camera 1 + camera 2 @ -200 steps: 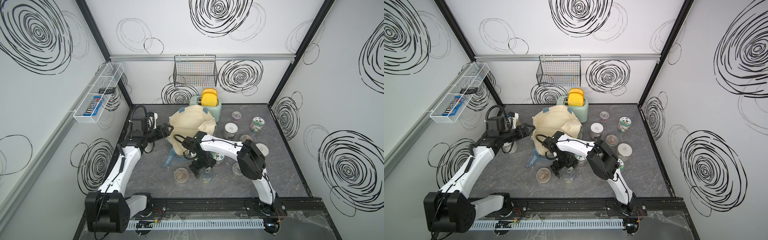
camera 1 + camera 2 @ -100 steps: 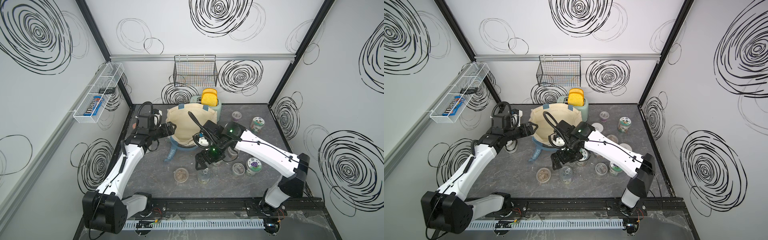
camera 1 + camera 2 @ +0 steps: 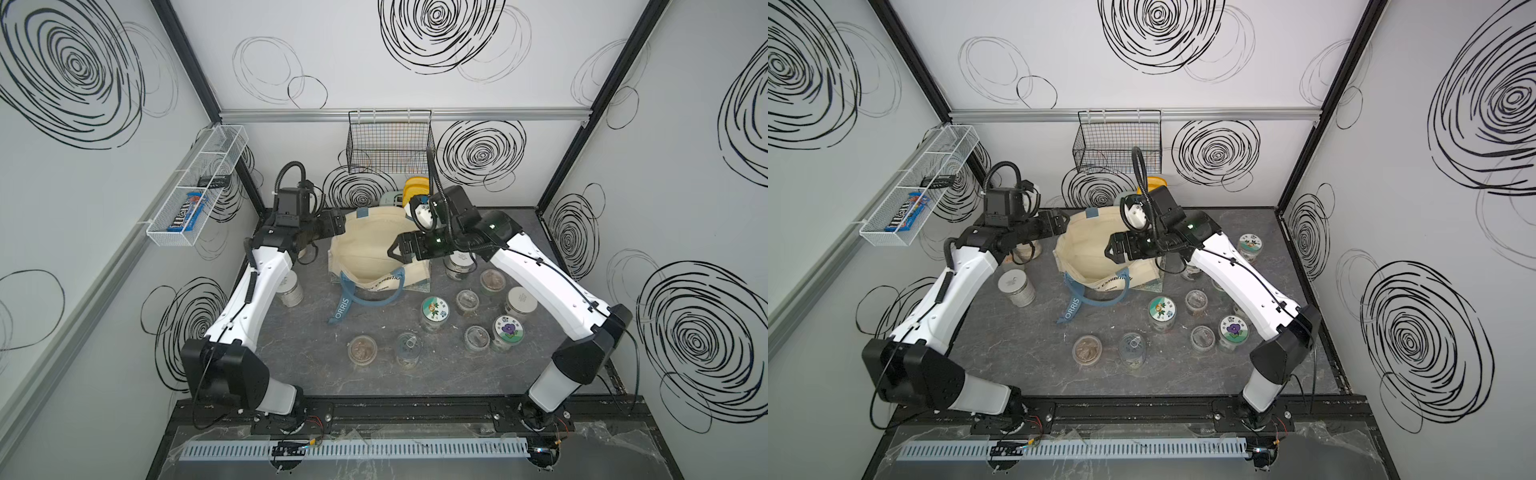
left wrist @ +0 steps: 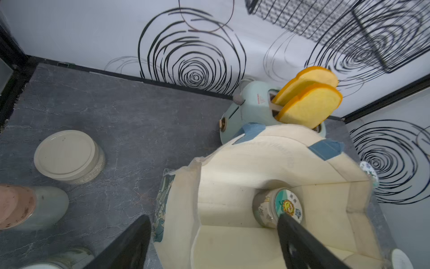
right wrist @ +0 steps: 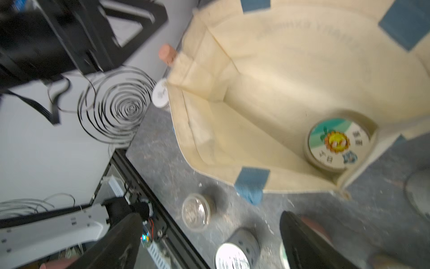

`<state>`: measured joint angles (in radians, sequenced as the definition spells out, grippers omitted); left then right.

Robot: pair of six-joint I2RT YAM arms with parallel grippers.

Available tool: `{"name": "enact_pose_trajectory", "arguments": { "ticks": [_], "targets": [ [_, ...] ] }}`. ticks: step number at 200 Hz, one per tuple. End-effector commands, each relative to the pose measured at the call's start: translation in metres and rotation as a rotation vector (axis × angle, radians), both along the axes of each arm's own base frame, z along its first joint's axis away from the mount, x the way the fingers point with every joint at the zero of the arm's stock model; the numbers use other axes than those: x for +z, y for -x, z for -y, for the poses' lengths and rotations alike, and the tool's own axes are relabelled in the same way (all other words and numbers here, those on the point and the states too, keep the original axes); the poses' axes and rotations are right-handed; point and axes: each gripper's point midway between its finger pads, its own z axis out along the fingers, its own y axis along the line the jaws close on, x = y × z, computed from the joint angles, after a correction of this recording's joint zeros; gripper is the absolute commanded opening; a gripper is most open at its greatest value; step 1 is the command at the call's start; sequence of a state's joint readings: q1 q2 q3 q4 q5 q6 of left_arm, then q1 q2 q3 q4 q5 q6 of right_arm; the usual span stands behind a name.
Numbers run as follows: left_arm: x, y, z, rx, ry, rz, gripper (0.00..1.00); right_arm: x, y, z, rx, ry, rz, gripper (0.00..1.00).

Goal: Take out the seed jars from the canvas bag
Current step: Adjust the canvas bag at the center of the board.

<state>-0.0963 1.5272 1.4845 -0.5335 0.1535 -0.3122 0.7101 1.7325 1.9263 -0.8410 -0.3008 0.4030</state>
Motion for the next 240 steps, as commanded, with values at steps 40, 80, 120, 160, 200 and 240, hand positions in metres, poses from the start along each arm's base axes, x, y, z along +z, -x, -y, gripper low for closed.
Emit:
{"name": "enact_pose_trajectory", "arguments": {
  "ticks": [40,80,120,160,200,240],
  "targets": [
    [-0.042,-0.024,0.028,-0.057,-0.119,-0.103,0.76,-0.097,-0.085,-0.025,-0.144,0.223,-0.01,0.68],
    [-0.048,-0.009,0.024,-0.027,-0.128,-0.09,0.29,-0.136,-0.07,0.015,-0.232,0.509,-0.081,0.54],
    [-0.033,0.036,0.042,-0.038,-0.058,0.021,0.16,-0.15,-0.031,0.042,-0.264,0.554,-0.072,0.54],
    [-0.045,0.076,0.059,-0.019,-0.055,0.091,0.1,-0.163,-0.011,0.057,-0.292,0.506,-0.051,0.54],
    [-0.051,0.094,0.064,-0.018,-0.054,0.13,0.1,-0.165,-0.012,0.068,-0.35,0.443,-0.006,0.56],
    [-0.059,0.11,0.082,-0.046,-0.022,0.129,0.1,-0.127,-0.032,0.058,-0.396,0.359,0.098,0.71]
  ]
}}
